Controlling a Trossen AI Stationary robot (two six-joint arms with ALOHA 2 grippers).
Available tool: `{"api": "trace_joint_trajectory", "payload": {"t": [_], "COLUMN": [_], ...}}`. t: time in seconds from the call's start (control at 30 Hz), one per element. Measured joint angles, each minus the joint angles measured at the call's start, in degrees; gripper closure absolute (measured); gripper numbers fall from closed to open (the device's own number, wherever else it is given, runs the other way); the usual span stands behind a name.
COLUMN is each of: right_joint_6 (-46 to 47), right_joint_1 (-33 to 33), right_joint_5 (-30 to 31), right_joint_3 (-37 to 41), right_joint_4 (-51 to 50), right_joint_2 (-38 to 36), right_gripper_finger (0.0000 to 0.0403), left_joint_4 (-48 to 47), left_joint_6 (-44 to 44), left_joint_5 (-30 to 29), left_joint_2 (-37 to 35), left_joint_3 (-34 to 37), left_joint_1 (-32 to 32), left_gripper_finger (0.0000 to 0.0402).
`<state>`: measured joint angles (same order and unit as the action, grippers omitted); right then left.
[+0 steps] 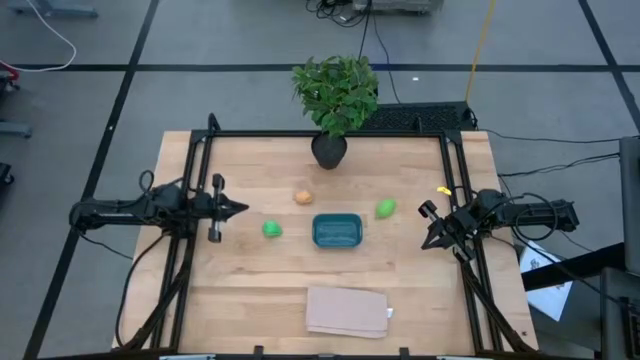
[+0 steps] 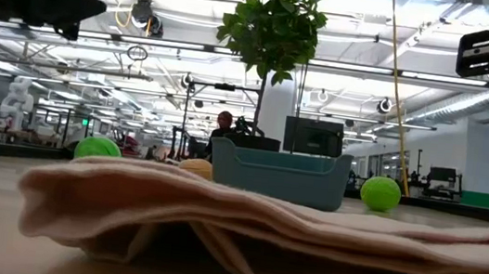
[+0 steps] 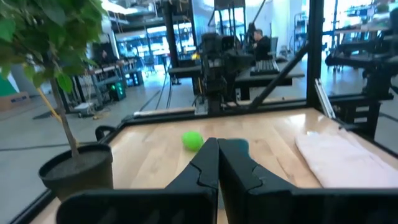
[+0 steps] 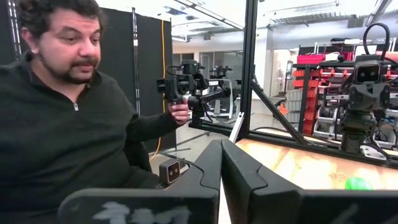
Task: Pick and placing Produce into tupperware
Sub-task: Put the avocado into the blue container
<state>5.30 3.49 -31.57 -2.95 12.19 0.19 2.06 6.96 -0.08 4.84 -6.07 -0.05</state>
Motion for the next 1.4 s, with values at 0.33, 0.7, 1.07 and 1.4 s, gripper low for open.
{"api": "trace_joint_trajectory", "payload": {"t": [0.33, 0.7, 1.07, 1.4], "right_joint_6": [-3.00, 1.43, 2.14, 0.46], "right_joint_1": [0.00, 0.00, -0.02, -0.04], "right_joint_5": [1.63, 9.82, 12.44, 24.37], "right_joint_3": [-0.02, -0.02, -0.02, -0.04], "right_joint_4": [0.34, 1.30, -0.04, -3.67], "right_joint_2": [0.00, -0.02, 0.00, -0.02], "right_gripper_finger": [0.0403, 0.0403, 0.0403, 0.0403], "left_joint_4": [3.44, 1.40, -0.41, -4.19], "left_joint_6": [0.22, -0.78, -1.54, 0.65], "left_joint_5": [0.04, -8.69, -15.65, -14.89], "left_joint_2": [0.02, -0.03, -0.04, 0.04], "left_joint_3": [0.00, 0.00, 0.00, 0.00], "left_joint_1": [-0.01, -0.03, -1.19, -1.26], "left_gripper_finger": [0.0398, 0.0400, 0.0401, 0.0400]}}
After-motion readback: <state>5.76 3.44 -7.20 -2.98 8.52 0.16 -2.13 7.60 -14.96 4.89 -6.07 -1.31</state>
